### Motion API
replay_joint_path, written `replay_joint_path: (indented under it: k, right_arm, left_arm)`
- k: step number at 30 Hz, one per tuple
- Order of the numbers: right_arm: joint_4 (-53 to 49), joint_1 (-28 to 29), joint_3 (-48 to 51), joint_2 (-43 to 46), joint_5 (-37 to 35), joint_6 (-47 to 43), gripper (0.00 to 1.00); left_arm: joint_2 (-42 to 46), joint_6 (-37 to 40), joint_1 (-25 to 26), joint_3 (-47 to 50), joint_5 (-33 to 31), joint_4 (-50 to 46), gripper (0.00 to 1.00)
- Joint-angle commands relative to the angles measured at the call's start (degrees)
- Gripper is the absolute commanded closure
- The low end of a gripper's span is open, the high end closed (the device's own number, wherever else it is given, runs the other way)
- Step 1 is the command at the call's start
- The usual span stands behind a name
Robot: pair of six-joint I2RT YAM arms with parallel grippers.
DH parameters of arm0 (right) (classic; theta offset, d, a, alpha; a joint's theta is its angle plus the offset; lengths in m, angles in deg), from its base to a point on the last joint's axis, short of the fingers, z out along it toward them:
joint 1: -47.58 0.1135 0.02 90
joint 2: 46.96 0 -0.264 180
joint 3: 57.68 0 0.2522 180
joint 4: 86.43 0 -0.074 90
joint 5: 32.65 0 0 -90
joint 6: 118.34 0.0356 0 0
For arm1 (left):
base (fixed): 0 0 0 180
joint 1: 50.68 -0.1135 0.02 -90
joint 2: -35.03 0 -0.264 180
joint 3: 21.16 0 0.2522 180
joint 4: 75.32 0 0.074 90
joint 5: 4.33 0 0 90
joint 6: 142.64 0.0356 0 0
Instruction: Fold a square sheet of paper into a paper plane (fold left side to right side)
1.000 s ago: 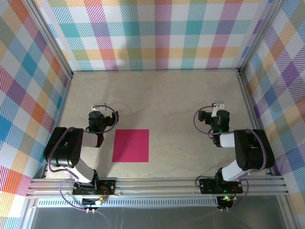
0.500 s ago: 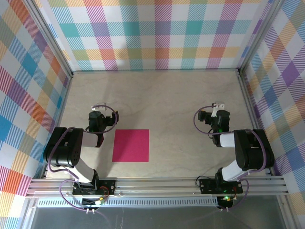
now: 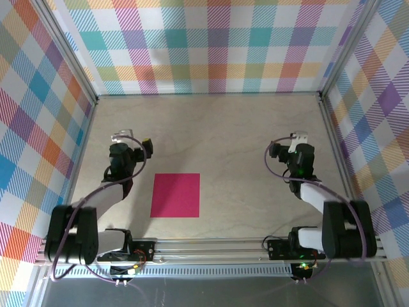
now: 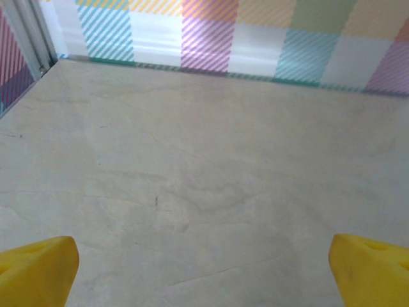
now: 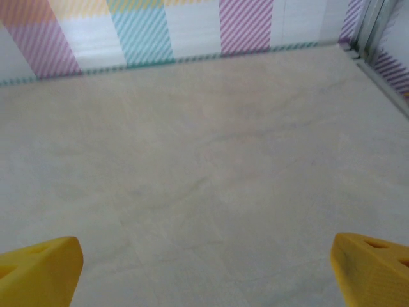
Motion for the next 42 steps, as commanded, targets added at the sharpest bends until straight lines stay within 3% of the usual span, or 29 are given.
replay_joint_path:
  k: [1, 5, 8, 12, 15, 20, 25, 42]
  right_arm:
    - [-19.3, -0.1, -5.4, 6.8, 2.5, 5.9, 0.01]
    - [-41.0, -0.1, -13.5, 11.4, 9.5, 14.5, 0.01]
    - [-51.2, -0.1, -18.1, 12.4, 17.5, 19.0, 0.01]
    - [-54.8, -0.1, -19.0, 13.4, 26.0, 23.8, 0.01]
    - [-54.2, -0.1, -18.3, 13.2, 29.7, 26.0, 0.01]
    - [-54.3, -0.1, -18.4, 11.7, 31.4, 26.6, 0.01]
    - [-54.4, -0.1, -18.0, 11.4, 30.4, 26.4, 0.01]
    - [-58.4, -0.1, -18.9, 14.0, 27.0, 23.7, 0.01]
  left_arm:
    - [4.8, -10.3, -0.4, -5.0, -0.9, -18.2, 0.00]
    - [8.6, -16.0, -0.4, -8.0, 11.4, -28.2, 0.00]
    - [10.6, -18.5, -0.3, -9.3, 18.4, -35.2, 0.00]
    - [12.4, -21.5, 0.1, -9.0, 28.1, -42.4, 0.00]
    - [12.7, -23.1, 3.4, -7.7, 32.1, -46.3, 0.00]
    - [10.8, -25.7, 14.1, -6.6, 31.7, -48.6, 0.00]
    - [6.1, -28.2, 21.0, -5.2, 29.5, -46.6, 0.00]
    - [-11.8, -29.0, 26.5, -7.5, 27.3, -38.4, 0.00]
